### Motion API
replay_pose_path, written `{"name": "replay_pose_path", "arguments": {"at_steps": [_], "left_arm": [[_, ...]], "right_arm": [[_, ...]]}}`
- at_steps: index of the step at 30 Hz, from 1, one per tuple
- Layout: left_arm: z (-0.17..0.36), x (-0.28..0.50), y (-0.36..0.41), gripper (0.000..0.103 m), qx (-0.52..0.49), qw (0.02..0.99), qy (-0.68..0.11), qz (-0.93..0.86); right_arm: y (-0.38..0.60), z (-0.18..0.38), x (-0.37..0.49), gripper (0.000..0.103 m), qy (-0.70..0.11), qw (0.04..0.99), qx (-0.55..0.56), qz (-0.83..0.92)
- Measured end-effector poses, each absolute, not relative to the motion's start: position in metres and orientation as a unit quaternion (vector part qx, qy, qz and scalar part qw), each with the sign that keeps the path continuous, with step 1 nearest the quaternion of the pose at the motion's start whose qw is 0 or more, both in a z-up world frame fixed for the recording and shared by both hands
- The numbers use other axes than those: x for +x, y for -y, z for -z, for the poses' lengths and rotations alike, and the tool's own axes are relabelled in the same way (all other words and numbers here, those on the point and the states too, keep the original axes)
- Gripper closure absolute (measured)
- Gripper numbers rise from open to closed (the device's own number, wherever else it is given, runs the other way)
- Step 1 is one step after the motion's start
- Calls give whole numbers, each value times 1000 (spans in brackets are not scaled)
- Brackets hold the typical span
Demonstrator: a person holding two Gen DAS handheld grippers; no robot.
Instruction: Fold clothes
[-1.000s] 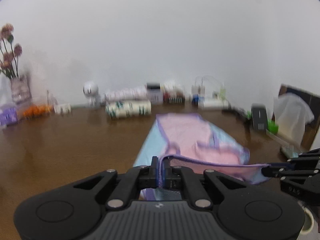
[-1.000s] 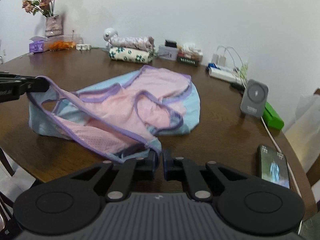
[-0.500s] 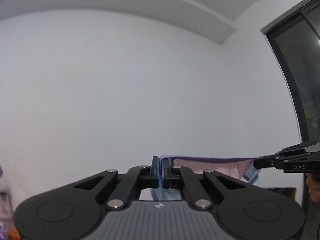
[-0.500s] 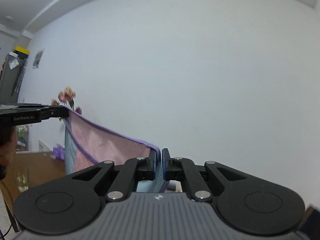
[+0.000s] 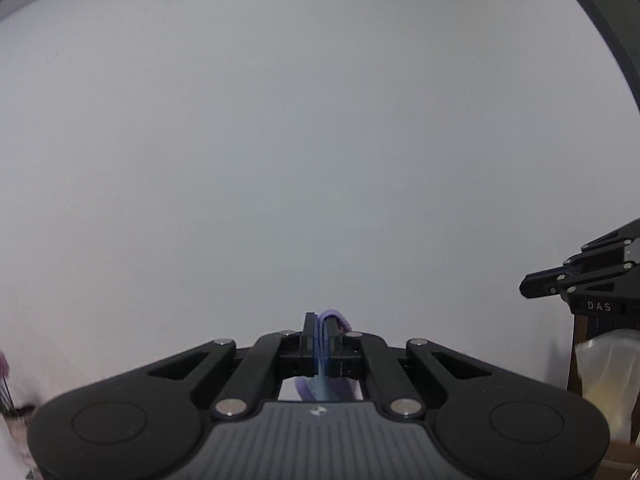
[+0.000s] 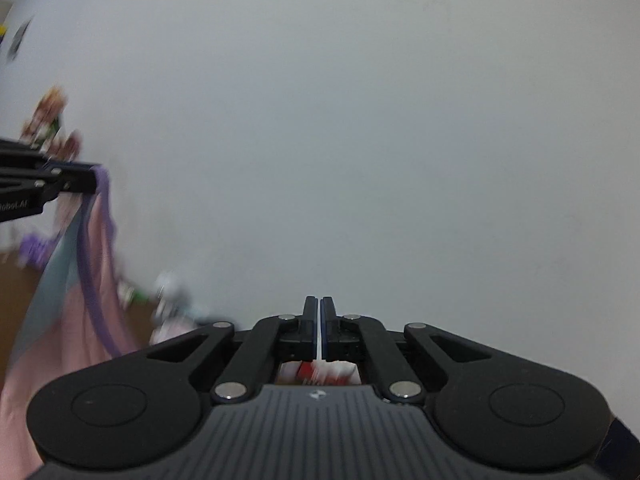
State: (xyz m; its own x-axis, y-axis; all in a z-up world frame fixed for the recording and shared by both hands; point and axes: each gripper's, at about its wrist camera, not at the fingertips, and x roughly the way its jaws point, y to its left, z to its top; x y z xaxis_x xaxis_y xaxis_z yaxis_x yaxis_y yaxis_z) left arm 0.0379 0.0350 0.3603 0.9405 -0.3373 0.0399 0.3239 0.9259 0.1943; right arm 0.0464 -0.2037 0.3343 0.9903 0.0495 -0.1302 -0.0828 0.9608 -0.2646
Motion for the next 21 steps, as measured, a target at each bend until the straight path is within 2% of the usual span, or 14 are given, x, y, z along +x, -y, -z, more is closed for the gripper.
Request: {"name": "replay_pose_path", "arguments": {"at_steps": [4,7,10,12,14,16,17,19,21], "left_arm": [[-392,-4,-49,102,72,979,102,161],[-391,-45,-51,102,75,972,128,181],[-380,-75,-45,102,89,966,108,217],[-361,-88,-44,102,89,963,67,247],[-316,-96,-48,102,80,959,0,272],[-271,-105,-51,102,70,951,-66,295],[-244,-109,-54,102,63,946,-102,302],[-168,-116,-65,102,34,939,-185,288],[-98,-121,-89,102,-45,932,-263,244]], "right_arm": [[204,-372,10,102,5,991,-131,-30],[205,-374,-24,102,29,989,-145,-33],[208,-355,-41,102,10,986,-157,-51],[211,-336,-46,100,-14,985,-149,-79],[213,-311,-50,96,-46,982,-134,-120],[211,-276,-55,82,-81,975,-126,-161],[209,-256,-58,79,-97,971,-128,-178],[204,-216,-64,70,-131,959,-133,-211],[197,-174,-68,66,-174,942,-143,-248]]}}
